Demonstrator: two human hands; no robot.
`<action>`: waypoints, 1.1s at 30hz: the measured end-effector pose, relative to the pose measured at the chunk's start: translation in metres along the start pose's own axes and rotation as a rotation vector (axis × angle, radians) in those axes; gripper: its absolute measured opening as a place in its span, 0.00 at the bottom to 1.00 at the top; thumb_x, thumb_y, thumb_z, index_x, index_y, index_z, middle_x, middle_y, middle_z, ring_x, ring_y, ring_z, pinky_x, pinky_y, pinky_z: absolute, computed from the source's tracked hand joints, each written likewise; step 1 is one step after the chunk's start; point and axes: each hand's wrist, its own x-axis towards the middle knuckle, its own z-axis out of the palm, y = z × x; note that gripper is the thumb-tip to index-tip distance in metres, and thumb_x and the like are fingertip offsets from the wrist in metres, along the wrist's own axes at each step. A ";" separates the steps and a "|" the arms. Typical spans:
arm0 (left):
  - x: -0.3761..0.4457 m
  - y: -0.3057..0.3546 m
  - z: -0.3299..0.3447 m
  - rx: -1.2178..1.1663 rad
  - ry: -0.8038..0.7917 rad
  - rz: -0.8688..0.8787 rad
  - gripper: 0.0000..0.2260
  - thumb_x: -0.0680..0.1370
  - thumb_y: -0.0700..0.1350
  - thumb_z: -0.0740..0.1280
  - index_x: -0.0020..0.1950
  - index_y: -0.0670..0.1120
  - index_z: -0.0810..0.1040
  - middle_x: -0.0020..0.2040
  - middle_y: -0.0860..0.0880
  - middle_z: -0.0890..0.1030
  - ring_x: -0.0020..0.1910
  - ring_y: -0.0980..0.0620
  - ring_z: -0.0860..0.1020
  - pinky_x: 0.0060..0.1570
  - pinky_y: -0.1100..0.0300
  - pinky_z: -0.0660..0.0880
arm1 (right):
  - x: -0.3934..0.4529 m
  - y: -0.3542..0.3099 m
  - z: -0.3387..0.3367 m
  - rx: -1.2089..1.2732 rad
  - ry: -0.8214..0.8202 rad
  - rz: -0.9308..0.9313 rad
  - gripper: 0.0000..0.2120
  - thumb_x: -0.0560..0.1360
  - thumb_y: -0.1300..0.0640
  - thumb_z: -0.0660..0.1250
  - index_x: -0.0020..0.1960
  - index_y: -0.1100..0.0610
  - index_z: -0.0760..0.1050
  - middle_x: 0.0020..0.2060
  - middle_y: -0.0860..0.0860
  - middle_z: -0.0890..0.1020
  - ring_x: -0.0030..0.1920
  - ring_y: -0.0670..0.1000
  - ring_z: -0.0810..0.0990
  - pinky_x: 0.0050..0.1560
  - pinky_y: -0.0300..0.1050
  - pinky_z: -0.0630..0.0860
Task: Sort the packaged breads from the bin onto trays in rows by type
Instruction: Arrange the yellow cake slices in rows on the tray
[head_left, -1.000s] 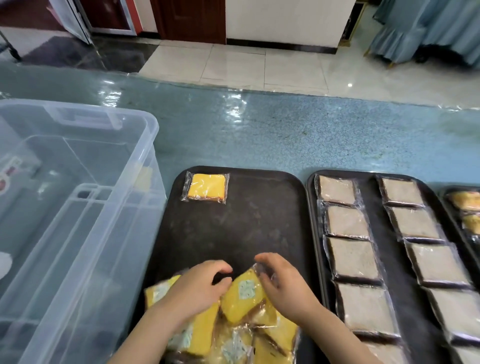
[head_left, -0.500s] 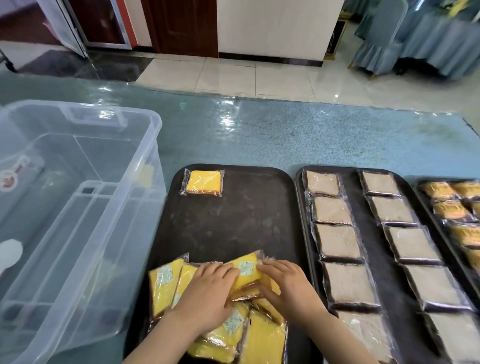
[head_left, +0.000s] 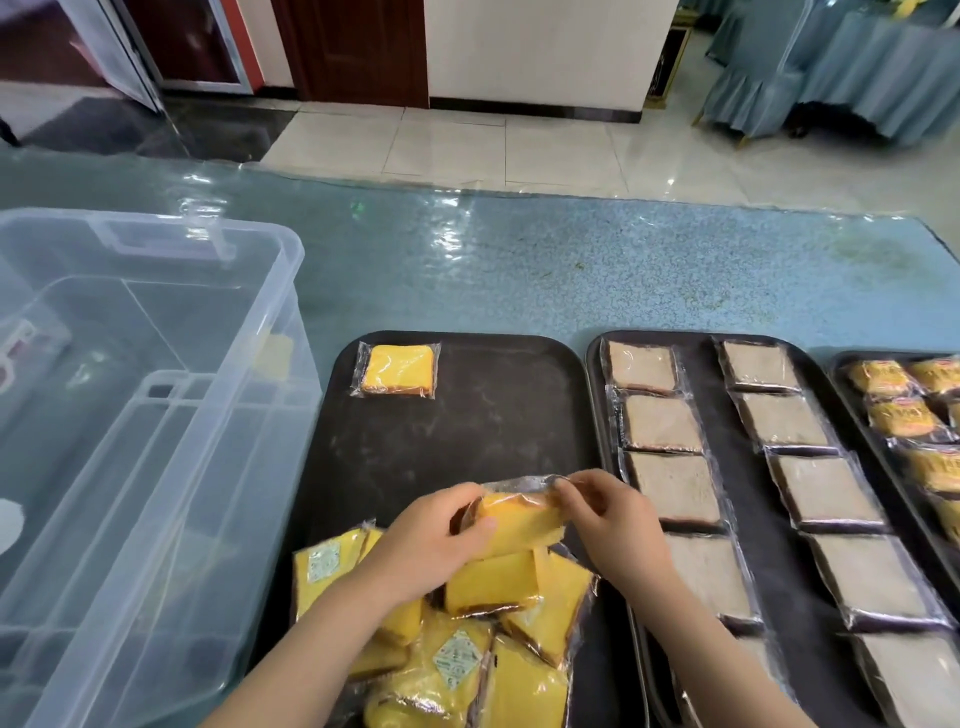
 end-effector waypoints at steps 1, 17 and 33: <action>0.007 0.000 -0.001 -0.037 0.037 -0.024 0.16 0.79 0.57 0.63 0.63 0.52 0.74 0.55 0.50 0.79 0.55 0.53 0.78 0.57 0.50 0.77 | 0.003 0.000 0.000 0.057 -0.011 0.020 0.08 0.75 0.42 0.67 0.46 0.46 0.78 0.38 0.42 0.83 0.41 0.38 0.81 0.43 0.39 0.79; 0.165 0.003 -0.024 -0.282 0.228 -0.318 0.11 0.81 0.47 0.59 0.40 0.58 0.65 0.40 0.59 0.67 0.37 0.62 0.65 0.39 0.63 0.63 | 0.122 0.003 0.033 0.488 -0.066 0.247 0.11 0.79 0.52 0.65 0.58 0.54 0.78 0.51 0.48 0.83 0.52 0.46 0.81 0.56 0.42 0.77; 0.219 -0.011 -0.016 -0.163 0.207 -0.309 0.28 0.79 0.46 0.62 0.79 0.51 0.58 0.77 0.50 0.63 0.75 0.49 0.62 0.72 0.50 0.63 | 0.191 0.013 0.035 -0.032 -0.202 0.072 0.26 0.78 0.57 0.63 0.74 0.53 0.64 0.73 0.51 0.67 0.75 0.50 0.60 0.68 0.37 0.57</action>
